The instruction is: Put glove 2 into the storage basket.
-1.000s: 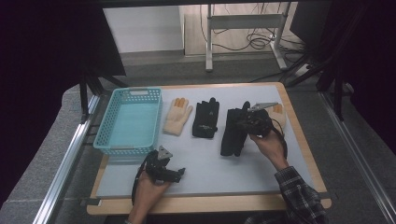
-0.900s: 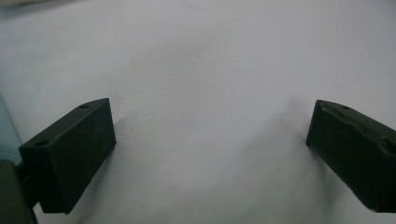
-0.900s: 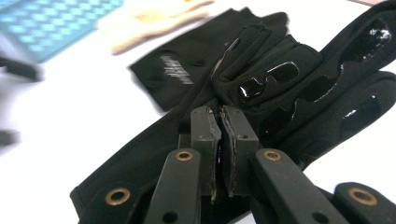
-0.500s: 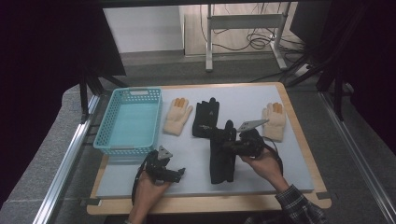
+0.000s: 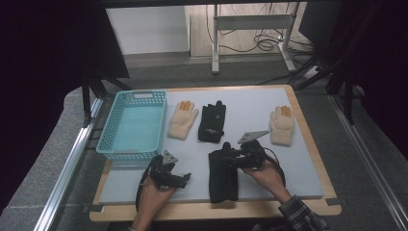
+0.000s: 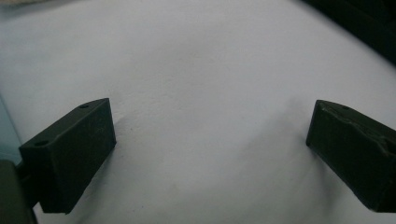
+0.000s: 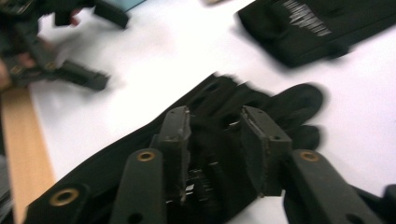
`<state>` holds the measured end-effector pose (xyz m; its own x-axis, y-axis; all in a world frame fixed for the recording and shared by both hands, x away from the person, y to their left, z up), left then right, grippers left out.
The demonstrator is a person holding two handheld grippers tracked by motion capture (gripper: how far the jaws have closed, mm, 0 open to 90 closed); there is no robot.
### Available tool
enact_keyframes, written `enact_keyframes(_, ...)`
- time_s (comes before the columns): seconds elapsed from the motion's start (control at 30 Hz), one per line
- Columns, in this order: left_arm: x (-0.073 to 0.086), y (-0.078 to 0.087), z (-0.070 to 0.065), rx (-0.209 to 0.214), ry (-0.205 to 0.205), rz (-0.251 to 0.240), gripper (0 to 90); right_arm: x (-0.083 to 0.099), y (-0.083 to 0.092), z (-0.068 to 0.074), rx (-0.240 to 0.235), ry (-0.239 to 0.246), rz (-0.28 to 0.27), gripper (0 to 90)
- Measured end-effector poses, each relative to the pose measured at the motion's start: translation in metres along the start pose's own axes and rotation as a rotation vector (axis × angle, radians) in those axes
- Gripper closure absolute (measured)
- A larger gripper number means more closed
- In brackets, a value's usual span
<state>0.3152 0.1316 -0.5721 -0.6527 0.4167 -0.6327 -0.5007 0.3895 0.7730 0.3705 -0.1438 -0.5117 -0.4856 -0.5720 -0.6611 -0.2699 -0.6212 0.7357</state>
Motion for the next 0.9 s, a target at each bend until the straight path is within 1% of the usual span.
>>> enact_keyframes(0.03, 0.0, 0.0, 0.0, 0.001, 0.002, 0.0, 1.4, -0.002, 0.002, -0.005, 0.019, 0.001, -0.009, 57.1)
enact_keyframes(0.1, 0.0, 0.0, 0.0, 0.001, 0.003, 0.0, 1.4, -0.005, 0.002, -0.013, 0.042, 0.002, -0.017, 55.8)
enact_keyframes(0.2, 0.0, 0.0, 0.0, 0.001, 0.002, 0.0, 1.4, -0.01, -0.001, -0.023, 0.064, -0.004, -0.013, 55.8)
enact_keyframes(0.37, 0.0, 0.0, 0.0, 0.001, 0.002, 0.0, 1.4, -0.024, -0.011, -0.039, 0.089, -0.024, -0.028, 55.8)
enact_keyframes(0.47, 0.0, 0.0, 0.0, 0.001, 0.003, -0.001, 1.4, -0.036, -0.019, -0.049, 0.1, -0.023, -0.032, 55.3)
enact_keyframes(0.53, 0.0, 0.0, 0.0, 0.001, 0.002, 0.0, 1.4, -0.042, -0.023, -0.053, 0.106, -0.021, -0.027, 54.0)
enact_keyframes(0.67, 0.0, 0.0, 0.0, 0.001, 0.001, 0.001, 1.4, -0.058, -0.037, -0.066, 0.142, -0.016, -0.02, 49.6)
enact_keyframes(0.77, 0.0, 0.0, 0.0, 0.002, 0.003, -0.002, 1.4, -0.067, -0.045, -0.075, 0.168, -0.023, -0.011, 44.6)
enact_keyframes(0.83, 0.0, 0.0, 0.0, 0.001, 0.001, -0.001, 1.4, -0.072, -0.051, -0.081, 0.189, -0.037, -0.01, 41.2)
enact_keyframes(0.87, 0.0, 0.0, 0.0, 0.001, 0.001, 0.0, 1.4, -0.074, -0.054, -0.085, 0.191, -0.043, -0.012, 39.7)
enact_keyframes(0.9, 0.0, 0.0, 0.0, 0.001, 0.001, 0.0, 1.4, -0.077, -0.058, -0.089, 0.193, -0.063, -0.007, 38.3)
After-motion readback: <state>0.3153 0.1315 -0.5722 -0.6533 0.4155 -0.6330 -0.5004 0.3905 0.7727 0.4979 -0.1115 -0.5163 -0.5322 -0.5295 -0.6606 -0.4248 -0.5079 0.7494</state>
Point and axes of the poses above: each handheld gripper's, and its own axes: y roughly backward along the jaws, x roughly out of its underside, z roughly to its left, the point moved 3 cm from there along -y, roughly forward along the jaws, and after that the axes turned 5 degrees about z, right-handed, at the moved point
